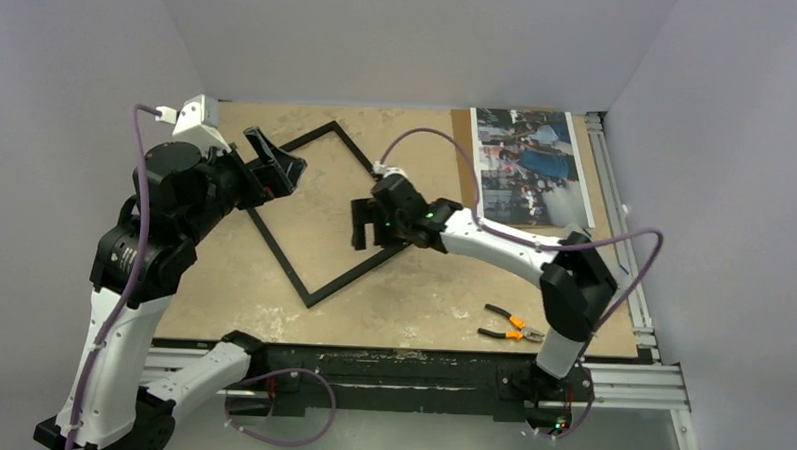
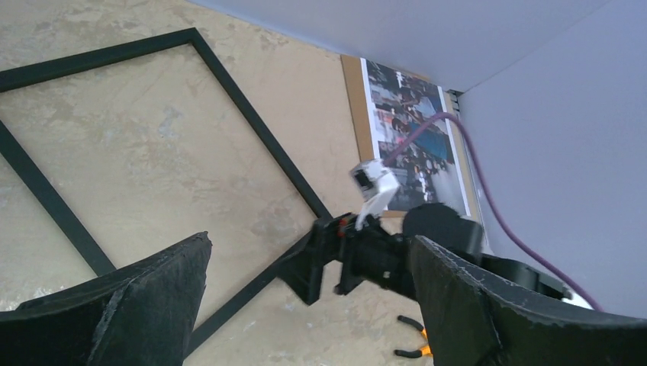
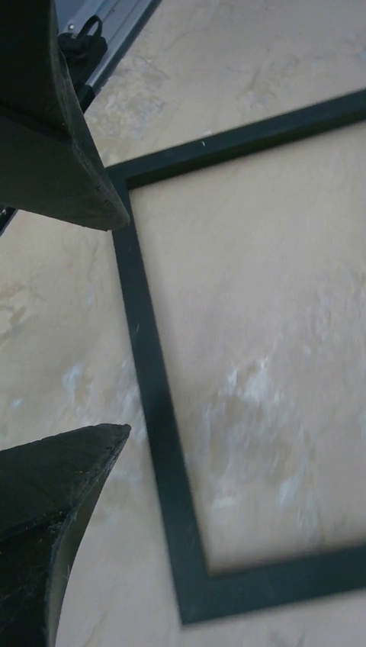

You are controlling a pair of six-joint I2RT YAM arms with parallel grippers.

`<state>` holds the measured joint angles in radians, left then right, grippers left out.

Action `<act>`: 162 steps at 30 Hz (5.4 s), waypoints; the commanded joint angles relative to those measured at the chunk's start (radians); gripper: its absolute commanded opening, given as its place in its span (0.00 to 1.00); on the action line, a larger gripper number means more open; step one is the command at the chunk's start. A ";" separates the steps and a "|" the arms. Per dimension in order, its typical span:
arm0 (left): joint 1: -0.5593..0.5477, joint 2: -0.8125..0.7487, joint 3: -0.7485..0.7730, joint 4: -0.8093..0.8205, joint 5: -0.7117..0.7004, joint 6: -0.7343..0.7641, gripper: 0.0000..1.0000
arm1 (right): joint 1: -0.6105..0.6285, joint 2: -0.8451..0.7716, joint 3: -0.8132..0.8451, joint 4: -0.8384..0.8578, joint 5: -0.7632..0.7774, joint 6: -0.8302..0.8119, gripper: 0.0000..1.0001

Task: Put the photo into the frame
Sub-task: Move the photo frame to the center of the board, then turn over the photo frame at the center of the board.

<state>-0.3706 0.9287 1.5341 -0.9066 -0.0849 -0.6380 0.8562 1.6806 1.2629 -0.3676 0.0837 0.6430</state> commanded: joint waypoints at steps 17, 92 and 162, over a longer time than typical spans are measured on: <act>0.004 -0.127 0.043 -0.034 -0.011 -0.044 1.00 | 0.363 0.656 0.812 -0.303 0.166 -0.168 0.80; 0.038 -0.043 -0.056 -0.150 -0.207 -0.076 1.00 | 0.343 0.375 0.450 -0.286 0.110 -0.083 0.00; 0.432 0.040 -0.694 0.458 0.476 -0.335 0.00 | 0.217 -0.064 0.404 -0.238 -0.067 -0.070 0.94</act>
<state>0.0586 1.0100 0.7464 -0.3847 0.4599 -1.0286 1.0687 1.7031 1.6020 -0.5789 -0.0864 0.6277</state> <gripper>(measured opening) 0.258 0.932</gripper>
